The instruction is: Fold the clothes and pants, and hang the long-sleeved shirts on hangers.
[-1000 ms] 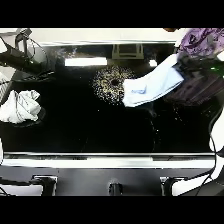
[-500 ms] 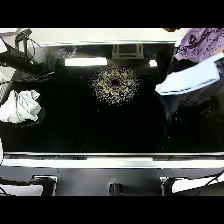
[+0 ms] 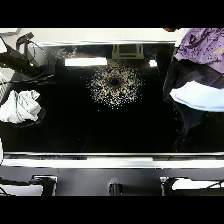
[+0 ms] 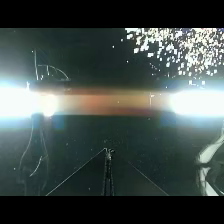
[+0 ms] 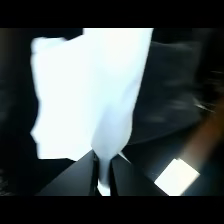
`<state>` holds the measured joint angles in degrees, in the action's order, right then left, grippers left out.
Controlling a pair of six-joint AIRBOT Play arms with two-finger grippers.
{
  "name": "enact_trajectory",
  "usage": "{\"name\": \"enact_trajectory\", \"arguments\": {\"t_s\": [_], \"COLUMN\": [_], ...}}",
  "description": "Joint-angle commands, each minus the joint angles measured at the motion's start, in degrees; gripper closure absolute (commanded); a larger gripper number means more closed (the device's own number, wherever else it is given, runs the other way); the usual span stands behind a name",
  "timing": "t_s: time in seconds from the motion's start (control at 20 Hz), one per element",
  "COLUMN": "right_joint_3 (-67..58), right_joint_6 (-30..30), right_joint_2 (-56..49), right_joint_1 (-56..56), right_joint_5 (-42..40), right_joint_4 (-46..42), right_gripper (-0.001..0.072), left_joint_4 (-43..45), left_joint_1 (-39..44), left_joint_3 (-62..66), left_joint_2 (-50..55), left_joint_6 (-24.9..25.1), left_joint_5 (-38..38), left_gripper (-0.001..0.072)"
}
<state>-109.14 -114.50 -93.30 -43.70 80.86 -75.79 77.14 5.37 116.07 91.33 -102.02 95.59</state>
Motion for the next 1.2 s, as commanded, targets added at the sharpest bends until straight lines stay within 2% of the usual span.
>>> {"name": "enact_trajectory", "arguments": {"t_s": [0.0, 0.35, 0.55, 0.9, 1.15], "right_joint_3": [10.51, 34.23, 43.39, 53.86, 56.59], "right_joint_6": [-0.39, 0.26, -0.07, -3.93, -4.04], "right_joint_2": [4.94, 15.61, 19.10, 23.21, 23.41], "right_joint_1": [-4.87, -9.01, -9.01, -9.01, -9.01], "right_joint_5": [-0.24, -6.91, -6.80, -5.22, -4.22], "right_joint_4": [-5.29, -10.03, -15.56, -24.06, -26.18], "right_gripper": [0.0677, 0.0676, 0.0676, 0.0676, 0.0675], "left_joint_4": [0.02, 0.02, 0.02, 0.02, 0.02], "left_joint_1": [-0.02, -0.02, -0.02, -0.02, -0.02], "left_joint_3": [0.00, 0.00, 0.00, 0.00, -0.02], "left_joint_2": [-0.04, -0.02, -0.02, -0.02, -0.02], "left_joint_6": [0.02, 0.04, 0.04, 0.04, 0.04], "left_joint_5": [0.66, 0.63, 0.66, 0.63, 0.63], "left_gripper": [0.0685, 0.0685, 0.0685, 0.0685, 0.0685]}}
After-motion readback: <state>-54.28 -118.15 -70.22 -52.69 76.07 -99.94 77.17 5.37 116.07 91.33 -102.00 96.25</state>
